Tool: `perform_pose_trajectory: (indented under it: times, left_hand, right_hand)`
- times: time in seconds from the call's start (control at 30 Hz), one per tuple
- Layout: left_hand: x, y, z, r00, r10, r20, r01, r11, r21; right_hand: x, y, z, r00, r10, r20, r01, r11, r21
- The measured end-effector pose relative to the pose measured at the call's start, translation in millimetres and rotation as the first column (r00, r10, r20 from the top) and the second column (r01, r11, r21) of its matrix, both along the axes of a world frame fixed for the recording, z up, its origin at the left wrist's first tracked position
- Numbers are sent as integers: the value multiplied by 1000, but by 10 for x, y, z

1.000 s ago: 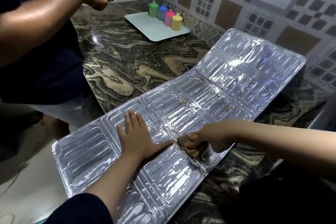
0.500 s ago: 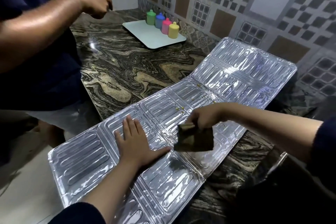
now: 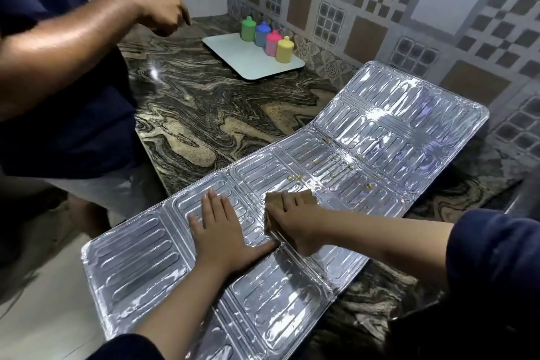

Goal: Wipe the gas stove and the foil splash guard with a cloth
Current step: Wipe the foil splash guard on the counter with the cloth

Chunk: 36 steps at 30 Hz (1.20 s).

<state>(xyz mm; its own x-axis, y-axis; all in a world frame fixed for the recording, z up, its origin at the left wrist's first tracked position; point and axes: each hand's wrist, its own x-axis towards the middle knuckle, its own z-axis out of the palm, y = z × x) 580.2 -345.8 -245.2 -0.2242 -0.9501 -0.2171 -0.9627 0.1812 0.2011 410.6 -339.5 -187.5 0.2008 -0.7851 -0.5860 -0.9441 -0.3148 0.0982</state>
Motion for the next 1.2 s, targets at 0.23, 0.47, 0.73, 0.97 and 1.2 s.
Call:
perform_pose_trajectory:
  times: [0.23,0.47,0.73,0.97,1.2]
  left_hand:
    - [4,-10,5,1000,0,-10,0,1000,5]
    - [29,-57,113,1000,-24,11,23,992,128]
    - [-93,-291,254,995,-98,20,92,976,197]
    - [-78,-371,131,991,-133,22,126,974,188]
    - [-77,-354,54,992,-124,9,121,979,166]
  right_hand:
    - [-4,-17,-87,999,-1,50,14,969,-245]
    - [-155,-604,589,876,-295,382,422,851,-312]
    - [-174,-1139,246,955,95,280,80,829,-553]
    - [-318,-1142,-25,985,125,120,-81,944,-320]
    - [-322,-1259,8,979,201,-42,-205,946,-253]
